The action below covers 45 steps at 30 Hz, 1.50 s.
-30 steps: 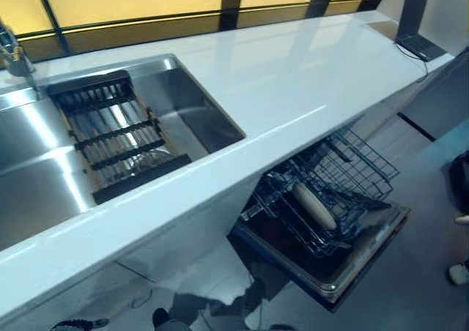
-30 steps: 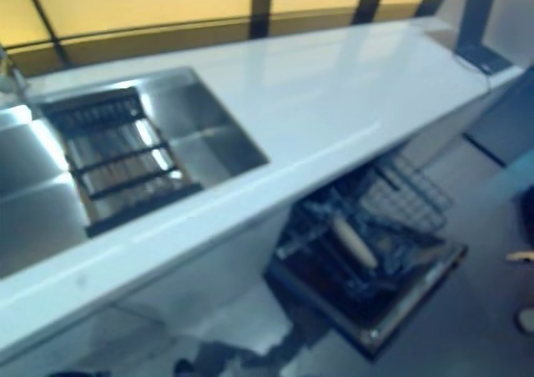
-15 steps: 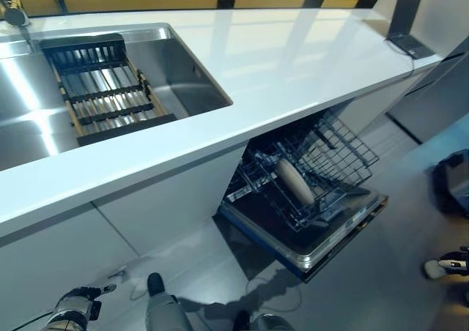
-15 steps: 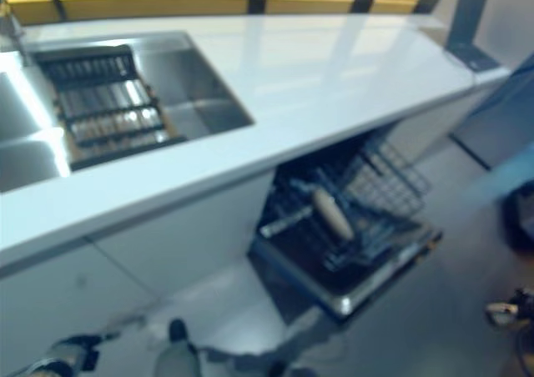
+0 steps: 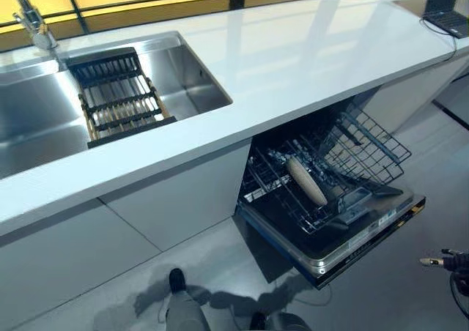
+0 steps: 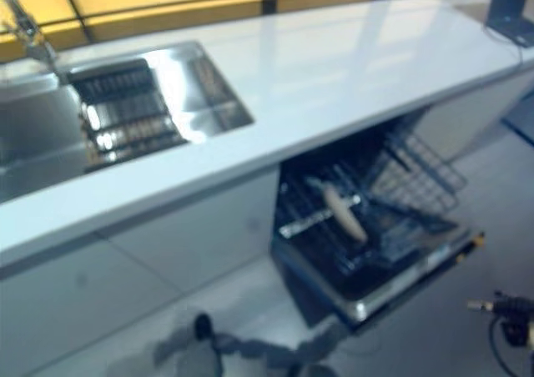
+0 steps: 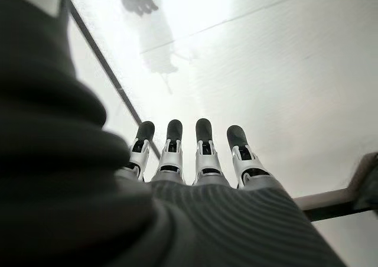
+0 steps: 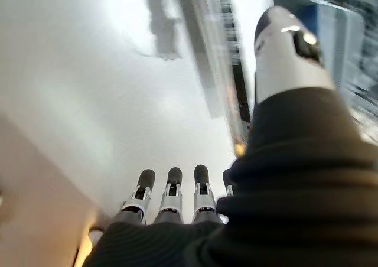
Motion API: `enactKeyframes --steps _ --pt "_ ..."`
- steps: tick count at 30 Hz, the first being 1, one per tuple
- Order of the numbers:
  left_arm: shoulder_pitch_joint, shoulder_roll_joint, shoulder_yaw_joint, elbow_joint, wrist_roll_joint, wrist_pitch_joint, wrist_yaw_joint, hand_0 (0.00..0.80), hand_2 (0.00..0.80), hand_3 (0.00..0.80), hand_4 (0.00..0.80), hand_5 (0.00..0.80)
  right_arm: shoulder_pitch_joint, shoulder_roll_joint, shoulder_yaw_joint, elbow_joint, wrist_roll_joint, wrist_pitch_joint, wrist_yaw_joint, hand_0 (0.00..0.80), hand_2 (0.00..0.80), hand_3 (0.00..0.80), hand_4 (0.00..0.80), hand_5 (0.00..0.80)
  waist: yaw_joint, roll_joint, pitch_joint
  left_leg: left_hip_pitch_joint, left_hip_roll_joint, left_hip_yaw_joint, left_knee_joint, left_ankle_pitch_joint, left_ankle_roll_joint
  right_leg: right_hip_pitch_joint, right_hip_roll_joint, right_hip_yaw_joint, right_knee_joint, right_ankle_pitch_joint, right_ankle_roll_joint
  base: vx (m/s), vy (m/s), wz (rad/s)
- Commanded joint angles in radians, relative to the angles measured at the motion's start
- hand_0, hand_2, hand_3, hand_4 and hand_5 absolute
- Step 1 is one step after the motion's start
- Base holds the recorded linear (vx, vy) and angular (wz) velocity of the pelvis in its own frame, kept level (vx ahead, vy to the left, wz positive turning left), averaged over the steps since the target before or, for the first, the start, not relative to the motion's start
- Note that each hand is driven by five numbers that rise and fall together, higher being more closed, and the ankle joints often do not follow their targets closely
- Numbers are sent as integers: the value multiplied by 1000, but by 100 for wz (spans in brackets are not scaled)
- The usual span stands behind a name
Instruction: Take plates into dishwasher
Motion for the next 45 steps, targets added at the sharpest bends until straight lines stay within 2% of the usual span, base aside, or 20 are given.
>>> enactKeyframes --steps 1,5,7,9,10,17,20,23,24,25,26,27,30,31,32,33,34,35,40,45 --pt "-7 -26 -20 -10 8 -30 23 0 0 0 0 0 -14 -30 -47 64 0 -4 -57 0 0 0 0 0 -47 14 -12 154 -46 37 255 -416 45 92 39 19 -253 151 46 -204 -30 49" --pt "-38 -23 -41 -14 14 -62 25 0 0 0 0 0 64 -37 -127 98 -7 38 -56 0 0 0 0 0 -105 56 -62 343 -92 62 185 -378 -3 34 82 -61 -236 144 18 -260 15 105" --pt "-90 4 -73 -22 18 -58 2 0 0 0 0 0 105 -33 -144 121 23 65 -72 0 0 0 0 0 -148 107 -63 457 -155 85 -89 -433 16 -98 84 -158 -126 155 36 -437 112 111" --pt "-113 11 -90 -16 -1 -56 -5 0 0 0 0 0 109 -28 -140 124 53 83 -70 0 0 0 0 0 -134 107 -44 426 -214 -16 -166 -453 39 -156 78 -154 -94 193 70 -285 57 120" --pt "-109 9 -91 -20 -9 -59 -6 0 0 0 0 0 104 -25 -137 123 49 91 -60 0 0 0 0 0 -127 101 -32 412 -221 -28 -157 -468 49 -171 70 -154 -102 218 85 -260 13 102" --pt "-75 -9 -92 -23 13 -140 -10 0 0 0 0 0 87 -27 -129 166 27 88 -45 0 0 0 0 0 -114 71 -24 416 -255 -49 -199 -478 88 -174 69 -148 -199 313 127 -183 23 1" --pt "-99 -10 -122 -64 43 -106 -4 0 0 0 0 0 105 -18 -128 156 10 95 -46 0 0 0 0 0 -127 59 -21 421 -261 -34 -199 -473 92 -179 72 -142 -228 360 147 -120 15 0" --pt "-119 6 -135 -71 47 -73 -9 0 0 0 0 0 125 6 -130 127 64 127 -57 0 0 0 0 0 -140 70 -11 398 -254 -44 -207 -444 104 -218 65 -106 -69 341 154 -230 -3 1" --pt "-120 14 -132 -68 29 -56 -20 0 0 0 0 0 134 23 -134 119 90 130 -56 0 0 0 0 0 -139 76 -6 384 -248 -41 -208 -432 113 -239 32 -93 31 339 172 -264 0 5" --pt "-113 21 -116 -60 12 -40 -31 0 0 0 0 0 134 55 -135 110 114 127 -60 0 0 0 0 0 -120 85 3 360 -218 -2 -198 -416 118 -224 -71 -101 139 340 182 -246 -72 -5" --pt "-100 23 -106 -55 0 -32 -38 0 0 0 0 0 131 81 -135 104 136 132 -63 0 0 0 0 0 -103 87 9 341 -191 16 -180 -409 119 -200 -139 -74 158 337 180 -185 -140 -19" --pt "-90 23 -98 -50 -9 -27 -45 0 0 0 0 0 130 98 -137 104 155 134 -65 0 0 0 0 0 -96 88 12 330 -172 19 -168 -406 119 -182 -171 -49 147 340 177 -102 -369 -38" --pt "-50 14 -76 -9 -44 3 -52 0 0 0 0 0 140 185 -152 135 212 111 -91 0 0 0 0 0 -89 76 -3 280 -80 -23 -55 -436 105 -86 -302 127 -60 397 179 -21 -567 -22" --pt "-43 3 -81 0 -54 12 -42 0 0 0 0 0 146 213 -157 151 230 92 -104 0 0 0 0 0 -103 65 -11 254 -60 -40 -12 -436 101 -92 -307 180 -110 420 179 31 -524 -11" --pt "-39 -5 -77 2 -61 25 -31 0 0 0 0 0 143 235 -161 162 247 84 -114 0 0 0 0 0 -102 59 -18 252 -28 -25 22 -460 83 -65 -291 159 -158 382 206 -12 -471 -17" --pt "-28 -16 -64 -8 -75 35 -12 0 0 0 0 0 130 254 -156 167 283 87 -131 0 0 0 0 0 -91 57 -13 257 4 33 47 -469 69 -46 -293 83 -179 380 219 -16 -361 -33" --pt "-19 -33 -52 -23 -85 41 12 0 0 0 0 0 121 275 -148 172 311 93 -147 0 0 0 0 0 -90 62 -10 263 26 54 37 -457 59 -43 -277 75 -165 351 218 -79 -349 -43" --pt "-12 -53 -49 -32 -96 41 29 0 0 0 0 0 131 315 -148 180 347 83 -142 0 0 0 0 0 -97 70 -8 258 45 50 10 -426 47 -45 -239 102 -147 305 217 -83 -285 -43" --pt "-48 -96 -75 -70 -74 3 -7 0 0 0 0 0 125 375 -181 153 591 36 -259 0 0 0 0 0 -100 104 29 205 48 19 -107 -286 9 -55 -188 82 -165 275 202 -231 -192 7" --pt "-40 -132 -112 -91 -73 -17 -13 0 0 0 0 0 94 380 -220 156 739 2 -311 0 0 0 0 0 -102 149 50 220 19 -13 -185 -249 -2 -81 -194 82 -130 251 202 -91 36 19"
